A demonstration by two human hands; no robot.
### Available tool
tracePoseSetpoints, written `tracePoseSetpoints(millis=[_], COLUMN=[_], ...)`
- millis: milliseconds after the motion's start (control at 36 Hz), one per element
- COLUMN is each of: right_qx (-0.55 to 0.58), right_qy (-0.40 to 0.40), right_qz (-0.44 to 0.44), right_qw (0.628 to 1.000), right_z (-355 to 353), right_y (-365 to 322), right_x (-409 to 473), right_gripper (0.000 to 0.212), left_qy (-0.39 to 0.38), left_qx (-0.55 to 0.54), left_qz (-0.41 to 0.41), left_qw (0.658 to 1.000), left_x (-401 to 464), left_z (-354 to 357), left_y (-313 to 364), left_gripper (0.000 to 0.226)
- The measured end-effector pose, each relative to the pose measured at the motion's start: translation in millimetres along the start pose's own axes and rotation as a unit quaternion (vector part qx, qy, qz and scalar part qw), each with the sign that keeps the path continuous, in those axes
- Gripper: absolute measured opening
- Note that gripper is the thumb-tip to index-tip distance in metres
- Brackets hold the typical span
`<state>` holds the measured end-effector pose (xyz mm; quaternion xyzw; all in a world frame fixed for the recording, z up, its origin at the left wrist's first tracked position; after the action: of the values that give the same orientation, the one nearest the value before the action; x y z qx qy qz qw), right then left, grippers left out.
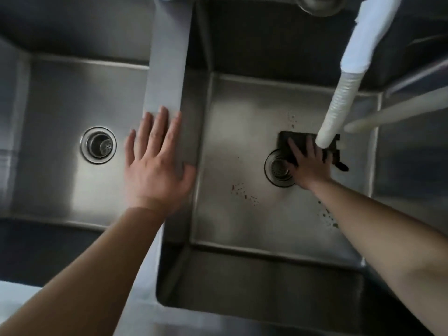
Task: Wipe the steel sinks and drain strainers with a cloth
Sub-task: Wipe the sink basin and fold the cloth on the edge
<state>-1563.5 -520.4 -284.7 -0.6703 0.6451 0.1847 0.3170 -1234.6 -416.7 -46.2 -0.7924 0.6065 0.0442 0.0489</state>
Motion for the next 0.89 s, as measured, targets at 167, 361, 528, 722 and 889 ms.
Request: tracePoseSetpoints(millis=[167, 361, 528, 722, 889], right_qx=[0.081, 0.251, 0.121, 0.055, 0.031], right_qy=[0.051, 0.145, 0.105, 0.016, 0.013], right_qz=[0.021, 0.131, -0.059, -0.212, -0.142], right_qw=[0.995, 0.948, 0.985, 0.976, 0.989], right_z=[7, -59, -14, 64, 33], right_y=[3, -47, -147, -202, -157], right_x=[11, 108, 82, 16, 32], right_gripper=[0.061, 0.065, 0.061, 0.063, 0.067], left_qy=[0.010, 0.043, 0.051, 0.044, 0.036], left_qx=[0.006, -0.005, -0.014, -0.017, -0.016], left_qz=[0.003, 0.007, 0.006, 0.010, 0.005], left_qw=[1.000, 0.999, 0.999, 0.999, 0.999], left_x=[1, 1, 1, 0, 0], left_z=[2, 6, 5, 5, 4], left_y=[-2, -4, -6, -6, -5], left_gripper=[0.088, 0.085, 0.085, 0.083, 0.082])
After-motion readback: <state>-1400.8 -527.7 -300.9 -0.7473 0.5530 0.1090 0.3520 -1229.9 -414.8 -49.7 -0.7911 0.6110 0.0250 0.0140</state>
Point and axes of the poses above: each hand's wrist, its own x-axis towards the middle knuckle, its own z-axis out of the palm, y = z × x, the point moved 7 cm from there along x, towards the middle knuckle, and after that the axes turned 14 degrees about x, right-handed, at the moved point
